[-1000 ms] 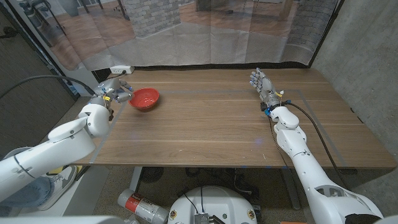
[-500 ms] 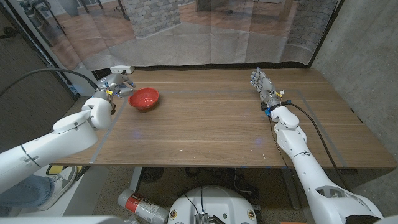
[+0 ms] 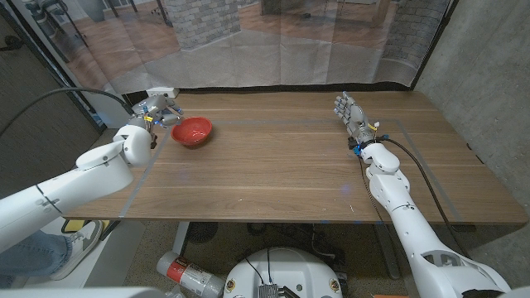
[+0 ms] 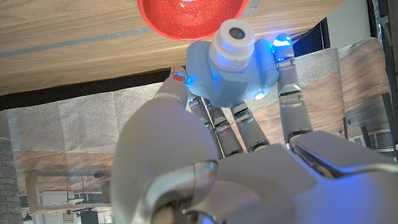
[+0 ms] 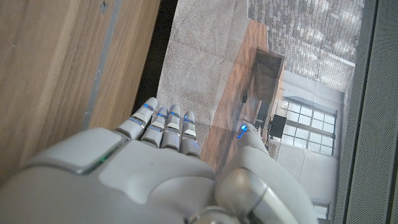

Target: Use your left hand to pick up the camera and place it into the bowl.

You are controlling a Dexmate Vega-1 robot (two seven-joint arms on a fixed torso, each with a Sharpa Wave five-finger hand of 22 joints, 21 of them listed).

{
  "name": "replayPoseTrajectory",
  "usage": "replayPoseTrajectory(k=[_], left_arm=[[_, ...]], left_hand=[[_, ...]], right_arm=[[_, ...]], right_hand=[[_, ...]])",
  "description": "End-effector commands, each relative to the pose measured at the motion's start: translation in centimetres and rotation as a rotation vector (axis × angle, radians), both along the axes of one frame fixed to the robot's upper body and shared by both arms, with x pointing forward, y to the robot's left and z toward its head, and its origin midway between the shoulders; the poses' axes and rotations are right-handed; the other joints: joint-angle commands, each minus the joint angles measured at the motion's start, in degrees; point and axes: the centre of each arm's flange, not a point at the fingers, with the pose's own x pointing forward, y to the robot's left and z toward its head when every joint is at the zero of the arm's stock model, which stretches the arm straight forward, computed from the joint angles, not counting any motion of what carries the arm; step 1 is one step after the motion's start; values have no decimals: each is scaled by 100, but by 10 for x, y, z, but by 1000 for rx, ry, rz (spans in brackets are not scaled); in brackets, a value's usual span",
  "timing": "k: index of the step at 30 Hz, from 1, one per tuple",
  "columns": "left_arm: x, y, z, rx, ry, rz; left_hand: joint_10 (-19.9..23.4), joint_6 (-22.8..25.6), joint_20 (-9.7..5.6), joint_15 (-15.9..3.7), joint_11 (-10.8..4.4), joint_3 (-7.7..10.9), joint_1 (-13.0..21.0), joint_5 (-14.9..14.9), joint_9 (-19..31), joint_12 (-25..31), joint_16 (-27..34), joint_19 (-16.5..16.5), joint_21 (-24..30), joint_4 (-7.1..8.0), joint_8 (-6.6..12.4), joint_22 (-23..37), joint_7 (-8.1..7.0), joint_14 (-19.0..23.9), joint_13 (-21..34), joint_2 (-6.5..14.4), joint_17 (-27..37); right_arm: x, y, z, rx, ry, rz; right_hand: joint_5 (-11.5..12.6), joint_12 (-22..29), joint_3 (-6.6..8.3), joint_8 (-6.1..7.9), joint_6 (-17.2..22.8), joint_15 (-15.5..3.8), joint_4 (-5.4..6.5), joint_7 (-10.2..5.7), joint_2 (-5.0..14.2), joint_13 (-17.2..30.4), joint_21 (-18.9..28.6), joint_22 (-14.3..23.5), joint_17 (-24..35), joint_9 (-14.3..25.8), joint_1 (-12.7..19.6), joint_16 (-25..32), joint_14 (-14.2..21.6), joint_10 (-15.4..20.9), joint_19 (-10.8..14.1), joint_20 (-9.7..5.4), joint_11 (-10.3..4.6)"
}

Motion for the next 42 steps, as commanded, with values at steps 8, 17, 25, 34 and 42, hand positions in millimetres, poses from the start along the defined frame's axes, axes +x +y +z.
replayPoseTrajectory(k=[8, 17, 25, 34, 42], left_arm=[[32, 13, 18, -9, 32, 36], [47, 21, 19, 0, 62, 49], [61, 22, 19, 8, 71, 35], [77, 9, 19, 24, 84, 11], [81, -1, 17, 29, 80, -6]], left_hand=[[98, 82, -1159, -406, -13, 633, 420, 47, -2, -34, -43, 697, 55, 67, 49, 13, -20, 22, 44, 394, 49], [133, 107, -1192, -431, -14, 655, 420, 50, -6, -49, -46, 663, 77, 66, 63, 13, -24, 43, 67, 388, 78], [189, 130, -1214, -429, -16, 677, 419, 51, -10, -60, -53, 633, 104, 63, 76, 13, -15, 55, 91, 380, 111], [233, 180, -1240, -446, -37, 695, 408, 51, -14, -80, -65, 612, 140, 67, 101, 12, -32, 58, 117, 367, 144], [242, 190, -1238, -454, -41, 707, 401, 49, -17, -103, -78, 590, 163, 69, 108, 12, -42, 50, 136, 356, 167]], right_arm=[[2, 3, 0, 2, 5, -1], [4, 5, 1, 3, 7, -8], [4, 7, 1, 5, 7, -13], [2, 6, 0, 7, 5, -15], [0, 3, -2, 6, 5, -18]], right_hand=[[4, -9, 17, -4, 58, 21, -33, 2, 49, 34, -22, 9, 10, 12, 33, -11, 57, 62, 51, -2, -8], [3, 2, 16, 5, 82, 2, -37, 7, 49, 34, -33, 9, 9, 12, 38, -4, 84, 93, 82, -19, 4], [4, 6, 17, 12, 105, 2, -40, 0, 50, 34, -43, 9, 8, 12, 42, 0, 101, 107, 96, -18, 5], [3, 10, 15, 13, 114, 4, -42, 3, 50, 34, -60, 10, 8, 12, 43, -2, 106, 124, 107, -19, -1], [3, 9, 13, 11, 115, 4, -42, -1, 50, 34, -72, 10, 9, 12, 42, 0, 116, 127, 113, -22, 3]])
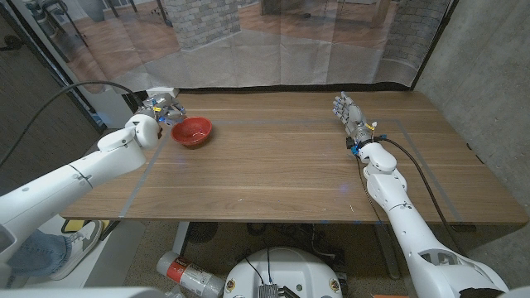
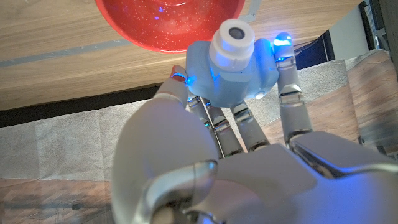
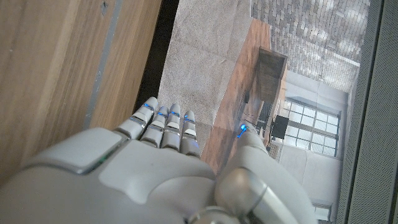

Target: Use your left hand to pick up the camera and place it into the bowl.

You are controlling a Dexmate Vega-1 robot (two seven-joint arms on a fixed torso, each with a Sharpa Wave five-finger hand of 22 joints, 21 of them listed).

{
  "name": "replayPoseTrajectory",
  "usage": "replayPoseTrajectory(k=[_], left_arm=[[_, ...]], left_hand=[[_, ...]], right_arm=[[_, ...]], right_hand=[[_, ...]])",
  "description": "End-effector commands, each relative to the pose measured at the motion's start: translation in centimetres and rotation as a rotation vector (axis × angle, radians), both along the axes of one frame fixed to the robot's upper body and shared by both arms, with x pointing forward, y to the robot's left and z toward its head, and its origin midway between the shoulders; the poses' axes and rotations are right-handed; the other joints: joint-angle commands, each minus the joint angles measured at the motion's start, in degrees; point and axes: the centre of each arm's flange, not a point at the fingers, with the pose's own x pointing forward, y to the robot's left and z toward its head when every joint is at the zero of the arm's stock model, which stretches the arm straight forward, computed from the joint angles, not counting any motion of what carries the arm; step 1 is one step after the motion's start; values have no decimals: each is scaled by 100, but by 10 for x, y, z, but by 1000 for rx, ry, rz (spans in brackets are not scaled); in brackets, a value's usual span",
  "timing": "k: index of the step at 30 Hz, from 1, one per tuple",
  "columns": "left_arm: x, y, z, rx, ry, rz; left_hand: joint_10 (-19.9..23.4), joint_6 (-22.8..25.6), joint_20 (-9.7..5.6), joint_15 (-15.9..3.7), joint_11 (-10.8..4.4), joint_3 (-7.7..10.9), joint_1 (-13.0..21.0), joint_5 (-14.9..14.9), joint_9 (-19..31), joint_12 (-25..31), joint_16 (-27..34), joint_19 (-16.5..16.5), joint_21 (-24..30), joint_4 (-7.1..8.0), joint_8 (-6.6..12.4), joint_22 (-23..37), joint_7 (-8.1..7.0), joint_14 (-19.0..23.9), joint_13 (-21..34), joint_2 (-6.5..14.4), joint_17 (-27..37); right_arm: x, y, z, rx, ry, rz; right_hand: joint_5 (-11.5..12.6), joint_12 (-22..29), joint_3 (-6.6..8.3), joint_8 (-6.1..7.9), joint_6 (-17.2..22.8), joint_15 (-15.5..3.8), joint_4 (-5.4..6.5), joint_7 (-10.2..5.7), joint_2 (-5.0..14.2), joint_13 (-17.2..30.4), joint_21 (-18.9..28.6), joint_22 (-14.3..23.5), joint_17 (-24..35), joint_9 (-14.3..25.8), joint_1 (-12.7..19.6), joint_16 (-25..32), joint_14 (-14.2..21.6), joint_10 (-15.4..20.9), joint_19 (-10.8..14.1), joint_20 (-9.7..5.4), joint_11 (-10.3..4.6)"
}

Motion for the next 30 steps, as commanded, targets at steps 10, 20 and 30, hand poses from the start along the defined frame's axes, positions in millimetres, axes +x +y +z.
replayPoseTrajectory(k=[10, 20, 30], left_arm=[[15, -14, -10, 4, 18, -32], [25, -16, -18, -1, 37, -35], [41, -26, -20, 2, 50, -59]], left_hand=[[48, 34, -1235, -476, -16, 718, 379, 17, 8, -62, -45, 568, 66, 79, 45, 11, 1, 20, 54, 345, 62], [49, 21, -1226, -460, -10, 733, 369, 15, 5, -93, -60, 510, 81, 79, 44, 10, -10, 14, 77, 334, 87], [63, 35, -1219, -458, -29, 749, 360, 11, 3, -118, -72, 486, 109, 82, 54, 10, -21, 19, 99, 331, 110]], right_arm=[[1, -2, -4, -9, 6, -1], [6, 0, -5, -9, 15, 3], [8, -2, -4, -8, 19, -4]], right_hand=[[2, 9, 10, 11, 57, -7, -41, -2, 29, 34, -41, 12, 8, 12, 16, 1, 55, 69, 72, -12, 2], [2, 5, 8, 9, 57, -12, -40, -3, 29, 34, -56, 12, 9, 12, 14, -1, 57, 65, 79, -10, -3], [2, 5, 8, 8, 60, -16, -42, -7, 31, 34, -69, 13, 9, 12, 16, -4, 57, 68, 86, -14, 3]])
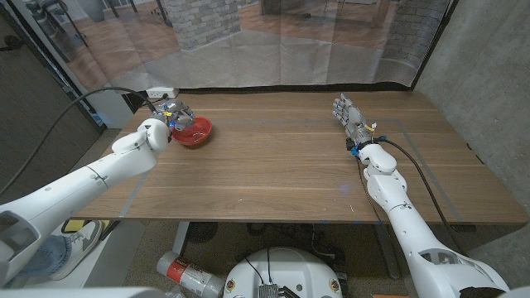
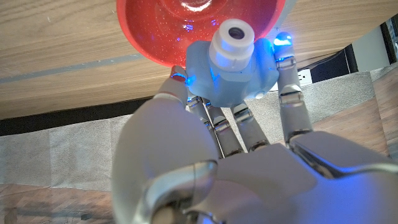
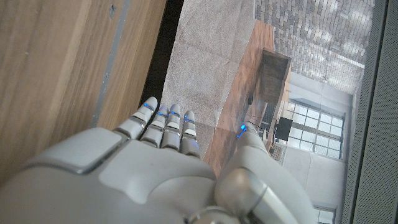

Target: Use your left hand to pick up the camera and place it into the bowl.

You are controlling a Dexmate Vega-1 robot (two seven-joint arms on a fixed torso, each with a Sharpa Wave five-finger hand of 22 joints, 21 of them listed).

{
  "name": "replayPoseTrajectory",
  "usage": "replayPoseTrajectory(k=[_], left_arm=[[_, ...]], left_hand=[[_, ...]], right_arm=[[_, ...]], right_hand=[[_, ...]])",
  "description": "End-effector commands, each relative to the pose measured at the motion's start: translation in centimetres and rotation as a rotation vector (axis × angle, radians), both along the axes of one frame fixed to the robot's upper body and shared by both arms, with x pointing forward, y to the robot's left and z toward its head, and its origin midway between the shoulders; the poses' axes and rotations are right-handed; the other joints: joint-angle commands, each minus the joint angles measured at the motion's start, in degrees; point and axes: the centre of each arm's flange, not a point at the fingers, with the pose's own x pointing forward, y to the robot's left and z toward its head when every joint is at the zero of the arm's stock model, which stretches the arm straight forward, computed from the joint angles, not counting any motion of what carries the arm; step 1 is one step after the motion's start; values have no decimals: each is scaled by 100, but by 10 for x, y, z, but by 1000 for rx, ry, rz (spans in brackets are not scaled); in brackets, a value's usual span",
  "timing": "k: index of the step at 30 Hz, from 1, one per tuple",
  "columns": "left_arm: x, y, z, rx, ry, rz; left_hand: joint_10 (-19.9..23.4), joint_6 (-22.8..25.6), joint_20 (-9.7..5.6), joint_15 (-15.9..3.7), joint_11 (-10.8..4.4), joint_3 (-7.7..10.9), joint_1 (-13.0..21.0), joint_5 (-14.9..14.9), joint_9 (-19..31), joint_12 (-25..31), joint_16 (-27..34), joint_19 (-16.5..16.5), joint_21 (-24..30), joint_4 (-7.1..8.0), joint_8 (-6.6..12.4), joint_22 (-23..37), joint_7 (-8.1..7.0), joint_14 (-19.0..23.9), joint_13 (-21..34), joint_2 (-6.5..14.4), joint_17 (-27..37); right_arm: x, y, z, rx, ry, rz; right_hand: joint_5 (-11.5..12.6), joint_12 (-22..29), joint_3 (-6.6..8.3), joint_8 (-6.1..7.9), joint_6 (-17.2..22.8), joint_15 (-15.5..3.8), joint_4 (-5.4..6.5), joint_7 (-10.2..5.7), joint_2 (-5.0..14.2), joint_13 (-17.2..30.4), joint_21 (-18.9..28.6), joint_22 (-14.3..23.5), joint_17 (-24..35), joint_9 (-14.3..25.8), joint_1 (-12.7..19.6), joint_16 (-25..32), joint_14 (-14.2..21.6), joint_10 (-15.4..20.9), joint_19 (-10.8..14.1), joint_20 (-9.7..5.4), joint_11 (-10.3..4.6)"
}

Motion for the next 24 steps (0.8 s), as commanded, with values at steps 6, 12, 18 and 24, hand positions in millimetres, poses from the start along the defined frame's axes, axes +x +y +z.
replayPoseTrajectory(k=[6, 12, 18, 24], left_arm=[[22, -16, -8, 1, 29, -30], [21, -17, -11, -6, 30, -33], [18, -14, -14, -14, 34, -32], [17, -11, -17, -18, 46, -17]], left_hand=[[50, 46, -1218, -463, -2, 755, 350, 39, 0, -41, -3, 466, 60, 85, 61, 10, -17, 6, 32, 326, 43], [70, 65, -1221, -454, -19, 752, 317, 36, -2, -55, -16, 452, 80, 96, 72, 8, -33, 7, 48, 300, 53], [62, 83, -1198, -467, -19, 705, 193, 27, -7, -87, -41, 401, 87, 146, 81, 3, -49, -3, 66, 222, 59], [37, 48, -1146, -425, -16, 647, 40, 11, -13, -135, -87, 288, 70, 196, 69, -4, -55, -51, 83, 122, 61]], right_arm=[[3, -2, 0, 1, 3, -5], [2, -2, 0, -2, 1, -6], [2, -1, 0, -3, 3, -5], [2, 1, -1, -6, 7, -1]], right_hand=[[2, 5, 8, 7, 61, -14, -42, -6, 33, 34, -17, 13, 9, 12, 17, -5, 58, 50, 59, -46, -24], [2, 3, 7, 8, 66, -10, -42, -5, 34, 34, -25, 14, 9, 12, 17, -6, 59, 49, 63, -47, -24], [1, 4, 5, 5, 62, -17, -40, -8, 35, 34, -35, 14, 11, 12, 13, -3, 68, 53, 66, -48, -24], [0, 4, 4, 7, 69, -11, -39, -4, 36, 34, -44, 15, 11, 12, 11, -5, 67, 56, 70, -47, -25]])
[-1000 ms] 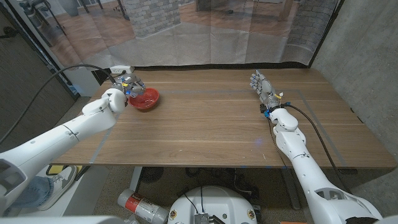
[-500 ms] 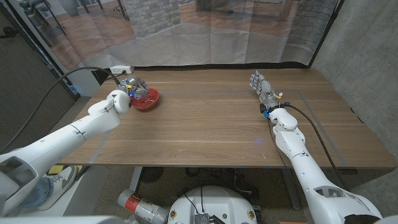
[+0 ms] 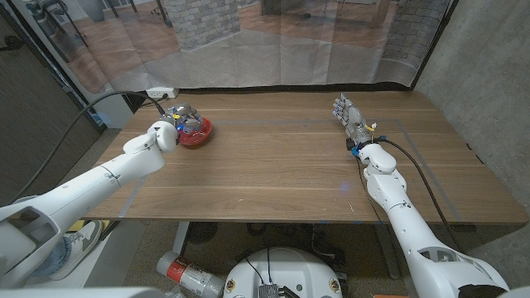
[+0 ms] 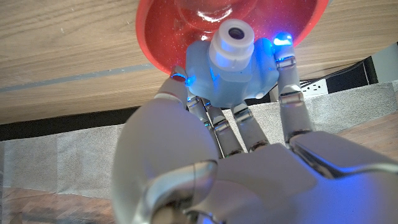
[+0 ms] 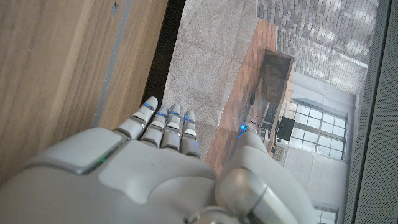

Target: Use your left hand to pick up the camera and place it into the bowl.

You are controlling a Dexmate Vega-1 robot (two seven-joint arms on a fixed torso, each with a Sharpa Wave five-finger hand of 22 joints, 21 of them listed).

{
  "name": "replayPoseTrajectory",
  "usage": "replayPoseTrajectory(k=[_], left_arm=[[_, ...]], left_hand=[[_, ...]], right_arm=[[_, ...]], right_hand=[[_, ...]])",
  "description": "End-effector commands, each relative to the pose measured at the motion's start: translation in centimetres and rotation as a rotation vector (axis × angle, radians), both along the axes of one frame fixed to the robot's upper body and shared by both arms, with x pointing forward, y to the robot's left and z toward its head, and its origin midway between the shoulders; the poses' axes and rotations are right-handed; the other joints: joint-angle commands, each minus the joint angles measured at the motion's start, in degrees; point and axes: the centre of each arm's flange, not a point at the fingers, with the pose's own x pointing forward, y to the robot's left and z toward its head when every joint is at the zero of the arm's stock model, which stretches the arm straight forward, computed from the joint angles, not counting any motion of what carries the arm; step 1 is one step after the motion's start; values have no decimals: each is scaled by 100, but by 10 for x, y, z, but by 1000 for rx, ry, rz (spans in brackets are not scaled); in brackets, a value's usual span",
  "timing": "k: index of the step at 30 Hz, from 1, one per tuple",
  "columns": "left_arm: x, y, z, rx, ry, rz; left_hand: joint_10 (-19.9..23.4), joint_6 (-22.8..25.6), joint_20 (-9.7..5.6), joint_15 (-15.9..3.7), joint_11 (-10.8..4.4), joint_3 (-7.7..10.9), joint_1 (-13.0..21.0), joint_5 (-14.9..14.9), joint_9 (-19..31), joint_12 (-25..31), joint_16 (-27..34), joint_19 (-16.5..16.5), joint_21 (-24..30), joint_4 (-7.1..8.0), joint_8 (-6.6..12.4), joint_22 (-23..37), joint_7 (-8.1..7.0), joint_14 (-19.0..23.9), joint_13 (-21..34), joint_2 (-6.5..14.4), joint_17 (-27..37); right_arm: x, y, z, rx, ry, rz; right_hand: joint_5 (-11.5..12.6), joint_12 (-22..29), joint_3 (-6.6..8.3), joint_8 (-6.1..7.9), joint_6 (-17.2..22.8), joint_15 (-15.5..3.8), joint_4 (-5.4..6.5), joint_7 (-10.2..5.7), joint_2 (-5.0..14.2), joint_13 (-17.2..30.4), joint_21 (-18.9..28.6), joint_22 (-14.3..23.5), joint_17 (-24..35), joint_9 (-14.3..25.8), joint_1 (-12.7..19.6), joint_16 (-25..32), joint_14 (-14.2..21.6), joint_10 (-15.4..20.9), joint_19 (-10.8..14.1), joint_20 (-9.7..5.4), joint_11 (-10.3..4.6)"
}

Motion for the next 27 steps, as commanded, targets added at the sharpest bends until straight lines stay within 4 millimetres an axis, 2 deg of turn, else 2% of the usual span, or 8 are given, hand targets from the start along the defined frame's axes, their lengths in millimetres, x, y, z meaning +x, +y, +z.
replayPoseTrajectory(k=[1, 11, 21, 27], left_arm=[[-2, 3, -7, -14, 15, 19], [-4, 5, -9, -6, 19, 40], [-2, 7, -12, -14, 25, 43], [0, 6, -12, -9, 15, 59]], left_hand=[[8, -3, -1131, -415, -9, 628, -2, -5, 14, -22, -36, 265, -1, 208, 21, 13, -40, -30, 34, 86, 5], [-73, -131, -1029, -352, -31, 596, -156, -37, 5, -113, -163, 11, -68, 254, -31, 11, -80, -257, 56, 25, -2], [-305, -447, -854, -256, -37, 586, -314, -96, -26, -283, -320, -543, -239, 278, -182, 23, -178, -561, 85, -38, -18], [-337, -485, -824, -255, -25, 601, -334, -105, -27, -307, -336, -613, -256, 296, -200, 29, -170, -603, 90, 7, -14]], right_arm=[[0, 3, -1, -4, 5, 6], [1, 4, -3, -9, 13, 8], [3, 5, -3, -15, 19, 7], [4, 4, -4, -17, 19, 7]], right_hand=[[0, 3, 4, 5, 66, 19, -39, -5, 36, 34, -4, 15, 12, 12, 11, -7, 32, 25, 40, -18, 11], [0, 2, 4, 6, 73, 12, -40, -9, 40, 34, -20, 16, 12, 12, 13, -8, 34, 26, 45, -13, -3], [1, 5, 6, 7, 80, 10, -44, -13, 43, 34, -36, 16, 10, 12, 19, -9, 41, 41, 55, -13, 9], [1, 8, 5, 8, 85, 11, -45, -11, 43, 34, -44, 17, 10, 12, 20, -8, 46, 51, 60, -13, 3]])
